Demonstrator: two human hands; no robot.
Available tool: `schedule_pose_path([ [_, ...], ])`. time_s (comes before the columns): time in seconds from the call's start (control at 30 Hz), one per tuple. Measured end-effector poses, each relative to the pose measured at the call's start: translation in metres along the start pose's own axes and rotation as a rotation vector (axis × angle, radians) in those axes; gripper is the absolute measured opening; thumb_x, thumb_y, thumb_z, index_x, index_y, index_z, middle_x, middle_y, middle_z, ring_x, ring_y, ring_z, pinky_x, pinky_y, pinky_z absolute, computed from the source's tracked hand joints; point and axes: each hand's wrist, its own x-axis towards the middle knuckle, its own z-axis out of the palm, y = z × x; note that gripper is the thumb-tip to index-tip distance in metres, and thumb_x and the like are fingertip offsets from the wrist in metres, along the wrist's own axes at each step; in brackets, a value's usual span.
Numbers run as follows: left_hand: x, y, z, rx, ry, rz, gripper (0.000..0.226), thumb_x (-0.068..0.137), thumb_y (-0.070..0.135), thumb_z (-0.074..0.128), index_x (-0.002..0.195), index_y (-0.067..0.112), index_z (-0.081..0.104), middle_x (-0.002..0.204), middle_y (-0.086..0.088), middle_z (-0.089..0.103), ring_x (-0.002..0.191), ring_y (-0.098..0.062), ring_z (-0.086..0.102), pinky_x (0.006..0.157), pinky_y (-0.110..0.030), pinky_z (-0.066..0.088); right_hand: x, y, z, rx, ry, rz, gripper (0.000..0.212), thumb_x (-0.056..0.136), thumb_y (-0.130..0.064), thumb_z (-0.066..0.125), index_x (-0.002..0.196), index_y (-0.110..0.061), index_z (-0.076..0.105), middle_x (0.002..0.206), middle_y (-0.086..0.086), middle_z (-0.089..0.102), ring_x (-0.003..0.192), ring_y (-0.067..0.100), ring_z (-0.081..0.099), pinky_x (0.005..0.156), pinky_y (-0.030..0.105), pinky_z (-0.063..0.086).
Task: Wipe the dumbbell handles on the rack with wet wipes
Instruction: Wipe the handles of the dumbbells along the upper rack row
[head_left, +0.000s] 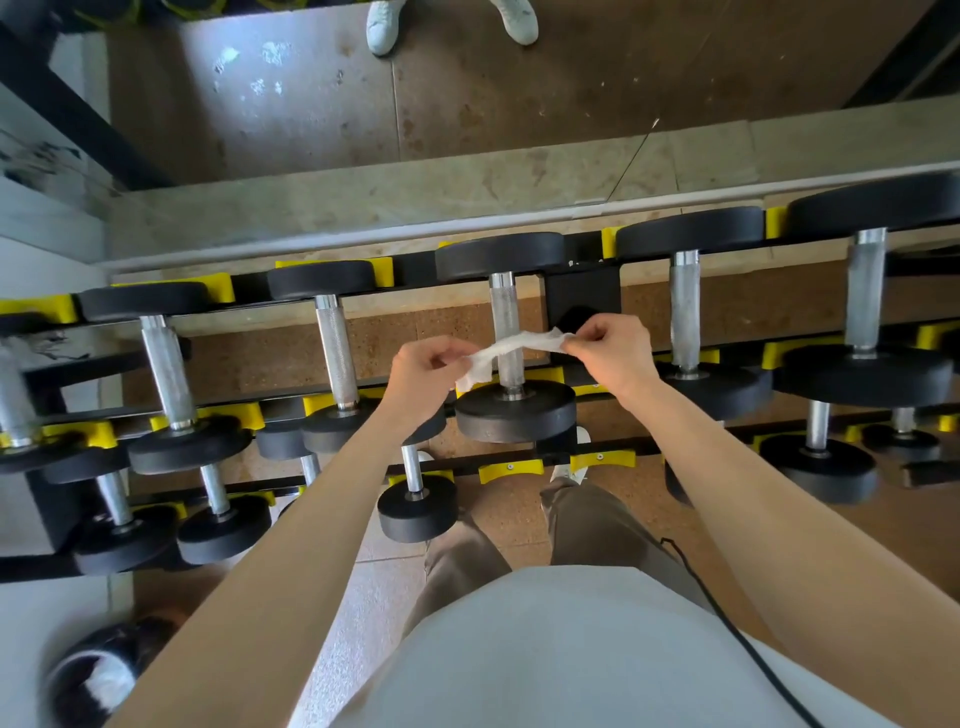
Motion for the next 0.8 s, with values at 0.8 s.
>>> schedule_pose_path([
  [0.8,-0.002,0.007,0.014,0.424,-0.259,0.094,0.021,0.096,0.01,0.064,0.109,0.021,0.077,0.11,0.003,0.071,0.098,-0.014,0.064,0.081,-0.025,0.053,-0.001,0.008,-0.004,-0.494,-0.167,-0.079,0.013,0.088,-0.011,0.07,0.098,-0.02,0.071,0.102,0.003,0.069,0.091,0.019,0.065,0.078,0.03,0.054],
])
